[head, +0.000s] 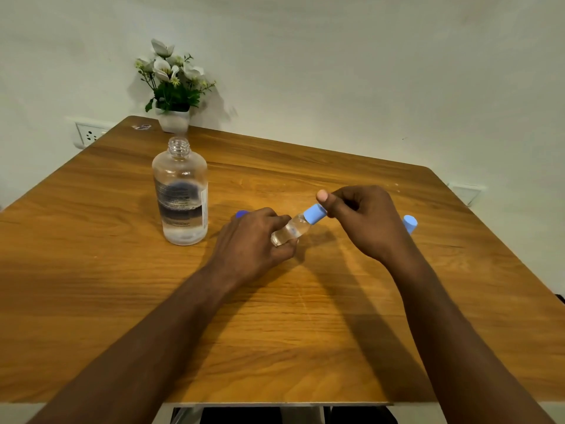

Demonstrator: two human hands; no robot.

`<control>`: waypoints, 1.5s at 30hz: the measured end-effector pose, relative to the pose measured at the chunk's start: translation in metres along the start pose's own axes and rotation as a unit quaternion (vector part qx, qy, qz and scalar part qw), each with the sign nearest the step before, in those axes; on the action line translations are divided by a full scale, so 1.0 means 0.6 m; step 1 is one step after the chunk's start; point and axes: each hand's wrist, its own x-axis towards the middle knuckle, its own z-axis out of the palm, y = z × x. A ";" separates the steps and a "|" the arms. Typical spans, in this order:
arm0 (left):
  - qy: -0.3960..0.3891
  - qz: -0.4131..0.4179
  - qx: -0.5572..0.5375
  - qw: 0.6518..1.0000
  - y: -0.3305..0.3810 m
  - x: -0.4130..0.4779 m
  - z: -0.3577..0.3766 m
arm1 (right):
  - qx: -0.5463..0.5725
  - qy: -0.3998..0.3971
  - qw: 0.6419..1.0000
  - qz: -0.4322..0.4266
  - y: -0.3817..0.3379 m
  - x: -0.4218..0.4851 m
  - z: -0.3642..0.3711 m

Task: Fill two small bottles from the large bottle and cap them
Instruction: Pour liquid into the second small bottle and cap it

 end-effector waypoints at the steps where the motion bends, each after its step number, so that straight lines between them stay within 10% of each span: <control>1: -0.001 0.001 0.003 1.000 0.000 0.001 0.001 | 0.027 0.001 1.000 -0.003 0.000 -0.001 -0.002; 19: -0.002 0.008 0.013 1.000 0.001 0.000 0.003 | 0.086 -0.069 0.994 -0.017 0.007 -0.009 -0.005; 45: 0.047 0.003 -0.054 0.997 0.015 -0.004 0.004 | 0.133 0.063 0.988 0.049 -0.004 -0.038 0.038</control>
